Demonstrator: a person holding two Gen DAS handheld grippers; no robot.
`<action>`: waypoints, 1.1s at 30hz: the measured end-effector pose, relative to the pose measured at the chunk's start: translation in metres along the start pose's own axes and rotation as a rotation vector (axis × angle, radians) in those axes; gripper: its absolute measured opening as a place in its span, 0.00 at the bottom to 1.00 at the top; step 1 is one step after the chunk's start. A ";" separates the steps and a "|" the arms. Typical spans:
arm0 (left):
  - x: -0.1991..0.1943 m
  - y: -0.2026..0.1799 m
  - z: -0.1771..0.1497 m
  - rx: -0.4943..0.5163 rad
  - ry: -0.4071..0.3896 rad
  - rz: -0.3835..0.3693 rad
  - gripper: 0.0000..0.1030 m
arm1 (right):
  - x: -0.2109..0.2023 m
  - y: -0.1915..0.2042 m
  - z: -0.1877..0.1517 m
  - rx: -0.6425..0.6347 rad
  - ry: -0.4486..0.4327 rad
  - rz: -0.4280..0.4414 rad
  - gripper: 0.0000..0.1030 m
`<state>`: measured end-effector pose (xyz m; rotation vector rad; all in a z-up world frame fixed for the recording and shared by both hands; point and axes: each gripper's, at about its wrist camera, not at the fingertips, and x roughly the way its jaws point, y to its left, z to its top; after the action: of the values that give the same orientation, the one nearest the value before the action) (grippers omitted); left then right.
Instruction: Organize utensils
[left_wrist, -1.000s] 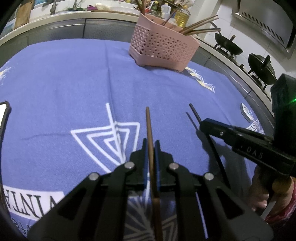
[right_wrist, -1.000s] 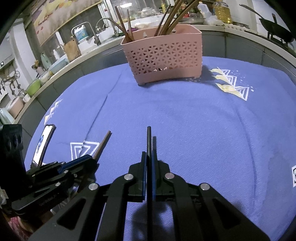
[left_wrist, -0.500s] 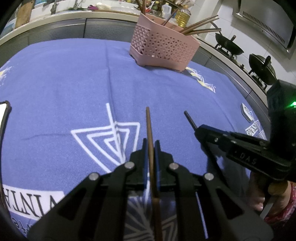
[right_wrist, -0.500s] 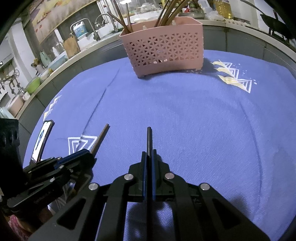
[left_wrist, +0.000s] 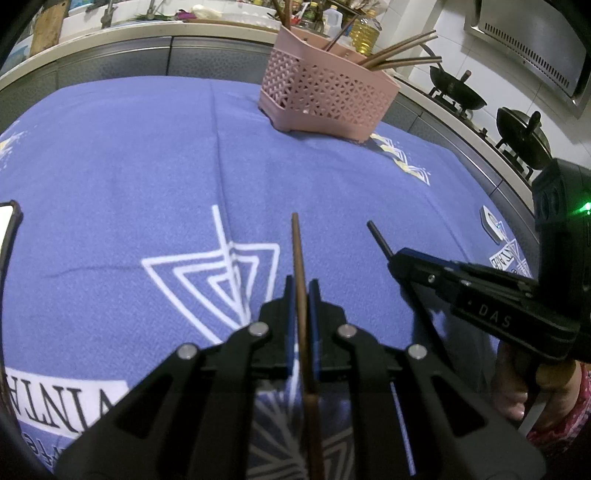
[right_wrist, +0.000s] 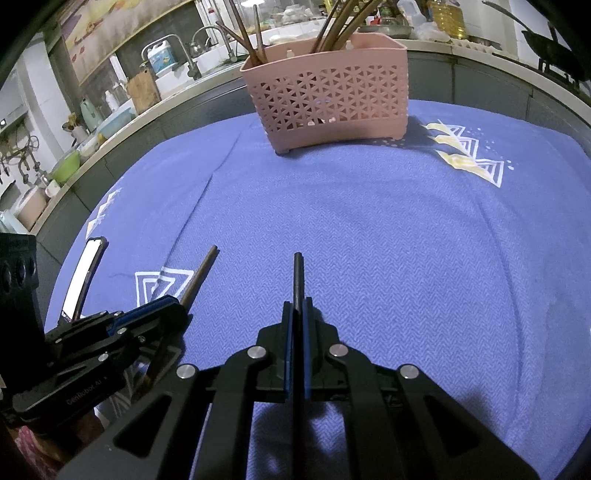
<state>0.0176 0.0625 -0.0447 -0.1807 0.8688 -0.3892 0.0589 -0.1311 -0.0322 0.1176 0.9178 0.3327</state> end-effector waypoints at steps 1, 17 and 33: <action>0.000 0.000 0.000 0.000 0.000 0.000 0.07 | 0.000 0.000 0.000 -0.001 0.001 0.000 0.05; 0.000 -0.001 0.000 0.001 0.000 0.001 0.07 | 0.002 0.006 0.001 -0.039 0.008 -0.009 0.05; 0.000 -0.001 -0.001 0.004 -0.002 0.007 0.07 | 0.002 0.005 0.001 -0.034 0.006 -0.005 0.05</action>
<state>0.0167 0.0615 -0.0451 -0.1740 0.8661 -0.3843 0.0593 -0.1259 -0.0322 0.0830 0.9178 0.3441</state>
